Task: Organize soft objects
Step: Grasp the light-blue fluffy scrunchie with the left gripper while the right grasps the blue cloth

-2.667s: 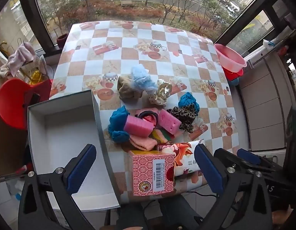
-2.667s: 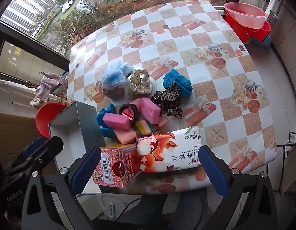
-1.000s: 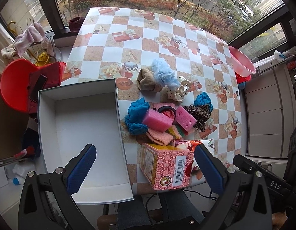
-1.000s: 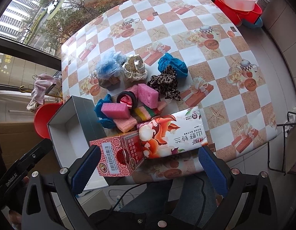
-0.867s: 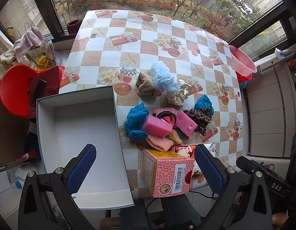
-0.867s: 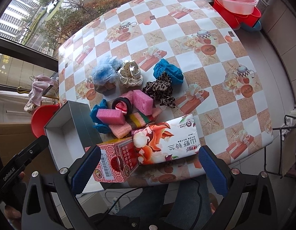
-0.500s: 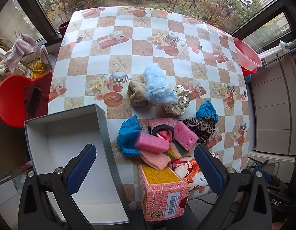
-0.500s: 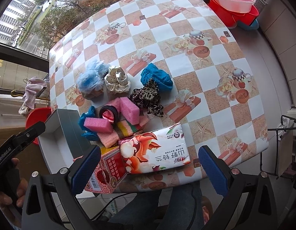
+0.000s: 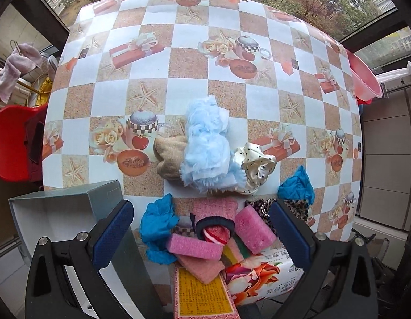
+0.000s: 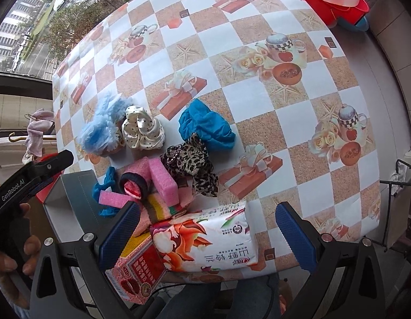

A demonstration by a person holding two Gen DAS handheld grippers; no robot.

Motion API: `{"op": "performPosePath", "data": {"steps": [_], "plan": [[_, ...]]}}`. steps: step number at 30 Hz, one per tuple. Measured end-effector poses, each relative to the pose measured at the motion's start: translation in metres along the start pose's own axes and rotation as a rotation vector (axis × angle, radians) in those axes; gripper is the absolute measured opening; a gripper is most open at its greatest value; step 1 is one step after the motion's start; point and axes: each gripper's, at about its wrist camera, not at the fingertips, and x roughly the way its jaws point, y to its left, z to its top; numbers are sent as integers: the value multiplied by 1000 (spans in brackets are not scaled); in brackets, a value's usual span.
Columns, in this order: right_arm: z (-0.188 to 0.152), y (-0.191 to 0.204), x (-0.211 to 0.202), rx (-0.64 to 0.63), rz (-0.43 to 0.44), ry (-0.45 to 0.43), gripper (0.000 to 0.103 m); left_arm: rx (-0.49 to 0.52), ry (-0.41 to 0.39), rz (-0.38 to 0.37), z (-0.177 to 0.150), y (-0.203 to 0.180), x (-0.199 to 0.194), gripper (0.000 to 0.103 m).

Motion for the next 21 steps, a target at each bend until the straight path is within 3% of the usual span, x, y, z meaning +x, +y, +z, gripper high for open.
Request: {"op": "performPosePath", "data": {"steps": [6,21], "plan": [[25,-4,24,-7,-4,34,103,9,-23,65,23,-9,19,102],[66,-9,69,7,46,74,103,6,8,105,57,-21,72,102]]}}
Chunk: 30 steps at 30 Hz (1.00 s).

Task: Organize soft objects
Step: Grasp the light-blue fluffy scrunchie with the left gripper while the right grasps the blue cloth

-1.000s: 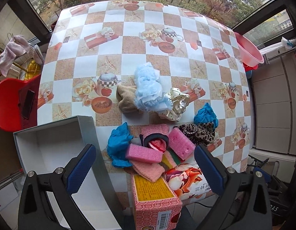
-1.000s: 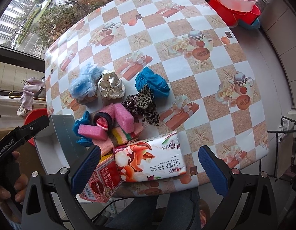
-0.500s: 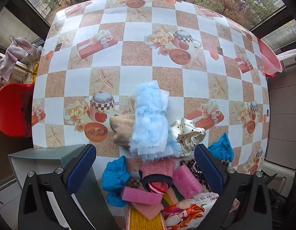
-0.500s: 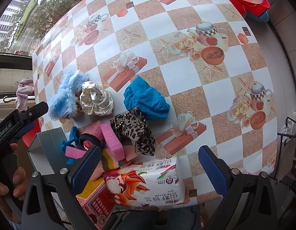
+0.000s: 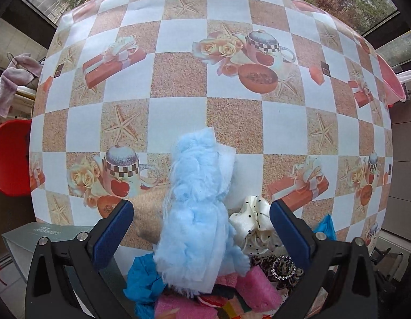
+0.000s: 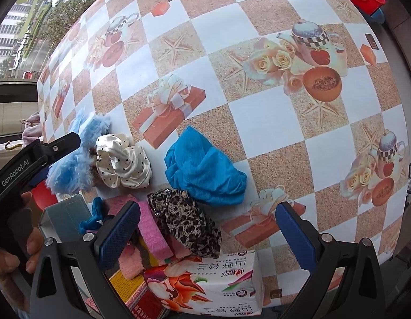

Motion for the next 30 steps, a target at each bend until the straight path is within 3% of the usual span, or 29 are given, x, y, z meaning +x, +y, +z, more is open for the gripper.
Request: {"op": "performPosePath", "data": {"steps": [11,19,22,23,25,26,28,29,30], "plan": [[14,7,26,-21,8,-3,103,47,31,33,14,-5,30,101],[21,16,43,-45,-7,-7,103,77,55,8,16,-17,44,89],[21,18,49,-57,-15,-2,102,71,57,-2,15,-16,44,70],[22,18,51,-55,-14,1,100,70,56,-4,15,-13,43,58],[24,21,56,-54,-13,3,81,69,61,-19,16,-12,44,44],[24,21,57,-58,-16,5,74,64,64,-28,17,-9,45,39],[23,18,58,-70,-21,14,69,47,49,-39,13,-2,45,34],[23,16,58,-74,-20,19,57,36,39,-47,12,2,44,33],[22,15,58,-72,-17,17,53,24,26,-60,11,6,40,32]]}}
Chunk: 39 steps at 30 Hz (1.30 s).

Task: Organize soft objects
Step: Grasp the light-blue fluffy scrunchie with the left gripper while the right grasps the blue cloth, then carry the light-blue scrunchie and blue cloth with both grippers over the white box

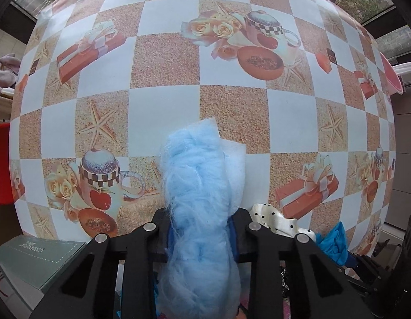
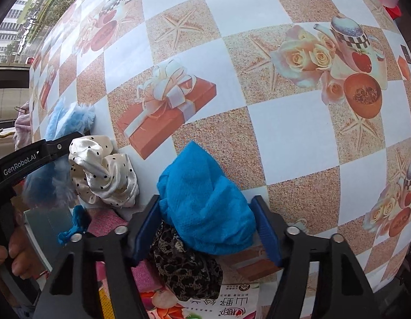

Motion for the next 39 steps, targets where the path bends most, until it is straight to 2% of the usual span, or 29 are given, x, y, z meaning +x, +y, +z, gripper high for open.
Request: {"op": "performPosePath", "data": {"steps": [3,7,12,16,20,25,39], "plan": [[0,-8,-7,29,26,-21,46,-7,-52,3,-2,9,-15,31],[0,-16,-21,60,53,-63,46,8,-119,-1,-4,13,-40,31],[-4,-18,-40,60,68,-100,46,23,-144,-8,-15,15,-62,31],[-9,-20,-56,52,69,-115,46,46,-164,-4,-33,-6,-79,31],[-11,-15,-65,50,69,-130,46,59,-175,-21,-36,-20,-90,31],[-24,-27,-87,39,81,-147,46,88,-206,-25,-56,-30,-107,31],[-75,-2,-125,-51,84,-185,46,107,-254,-24,-132,-26,-152,32]]}}
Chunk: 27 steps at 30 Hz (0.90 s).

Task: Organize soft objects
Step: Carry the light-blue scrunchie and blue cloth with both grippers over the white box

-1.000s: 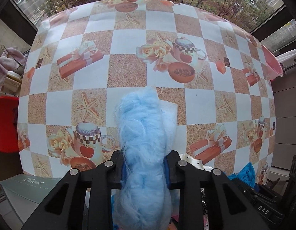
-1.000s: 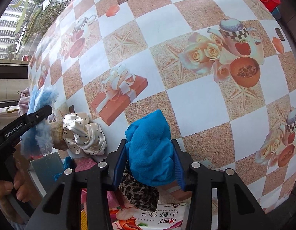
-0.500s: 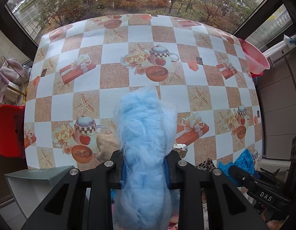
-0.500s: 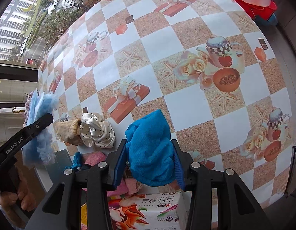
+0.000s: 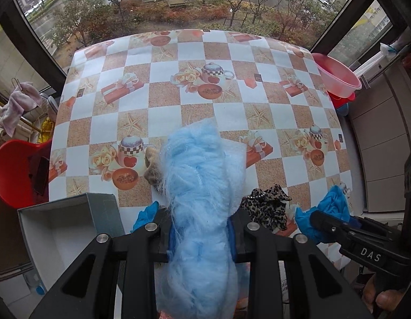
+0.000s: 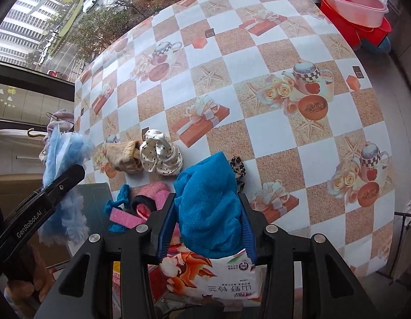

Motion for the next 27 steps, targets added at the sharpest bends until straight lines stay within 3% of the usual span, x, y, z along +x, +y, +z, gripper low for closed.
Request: {"op": "performPosePath", "data": {"steps": [15,27], "plan": [[-67,31,-26,-118,-1,17,46,25,6,-10,-89,-2,-48,32],[-120,36,-24,-176,1,113,46,82,51,-22,-137,3,-60,32]]}}
